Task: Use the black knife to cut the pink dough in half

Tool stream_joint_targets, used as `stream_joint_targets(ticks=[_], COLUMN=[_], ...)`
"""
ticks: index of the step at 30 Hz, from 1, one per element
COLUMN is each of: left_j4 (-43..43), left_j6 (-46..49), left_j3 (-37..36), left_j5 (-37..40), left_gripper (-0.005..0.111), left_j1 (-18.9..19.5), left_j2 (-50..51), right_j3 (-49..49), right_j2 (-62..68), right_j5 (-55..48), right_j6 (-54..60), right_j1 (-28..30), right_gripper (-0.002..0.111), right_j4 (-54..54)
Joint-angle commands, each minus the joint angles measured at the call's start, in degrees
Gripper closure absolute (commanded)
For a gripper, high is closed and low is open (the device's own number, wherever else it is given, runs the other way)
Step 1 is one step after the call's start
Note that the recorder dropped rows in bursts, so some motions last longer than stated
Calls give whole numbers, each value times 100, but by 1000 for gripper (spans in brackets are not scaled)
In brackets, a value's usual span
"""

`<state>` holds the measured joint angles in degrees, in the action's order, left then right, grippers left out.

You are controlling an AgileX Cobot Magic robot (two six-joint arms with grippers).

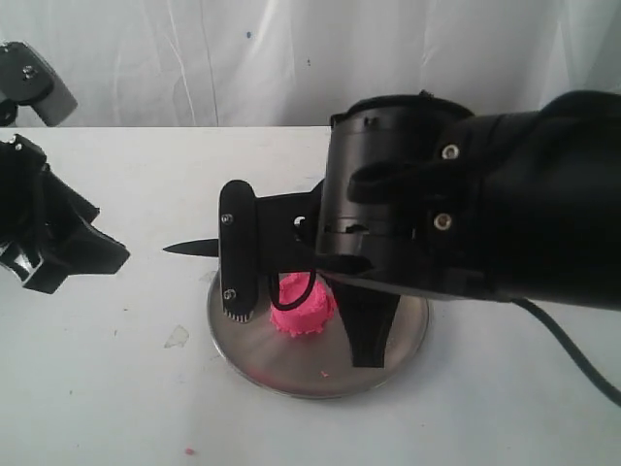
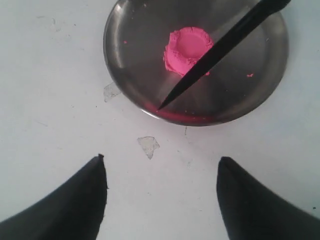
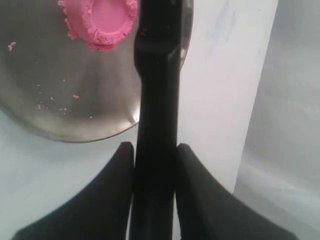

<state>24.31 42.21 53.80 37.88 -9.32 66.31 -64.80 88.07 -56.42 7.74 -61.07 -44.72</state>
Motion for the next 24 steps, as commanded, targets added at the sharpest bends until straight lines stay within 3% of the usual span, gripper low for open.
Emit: stream_joint_targets(ticks=[1,13,19,24], left_j4=[214,612,228,148], left_j6=[206,1677,1823,1823], left_j3=[195,932,955,963], left_j5=[-60,1318,1147,1005], left_gripper=[44,44,44,44], left_j1=[-6,-17,-498,-543], left_j2=[334,1135,1473,1641], right_j3=[20,20,20,20], right_j2=[-59,-59,-59,-59], right_j5=[39,284,284,272], right_j6=[-58,-4,119,139], right_j1=[-137,-286,-362,-449], right_gripper=[103,103,105,106], right_j4=[-130,-182,-170,-182])
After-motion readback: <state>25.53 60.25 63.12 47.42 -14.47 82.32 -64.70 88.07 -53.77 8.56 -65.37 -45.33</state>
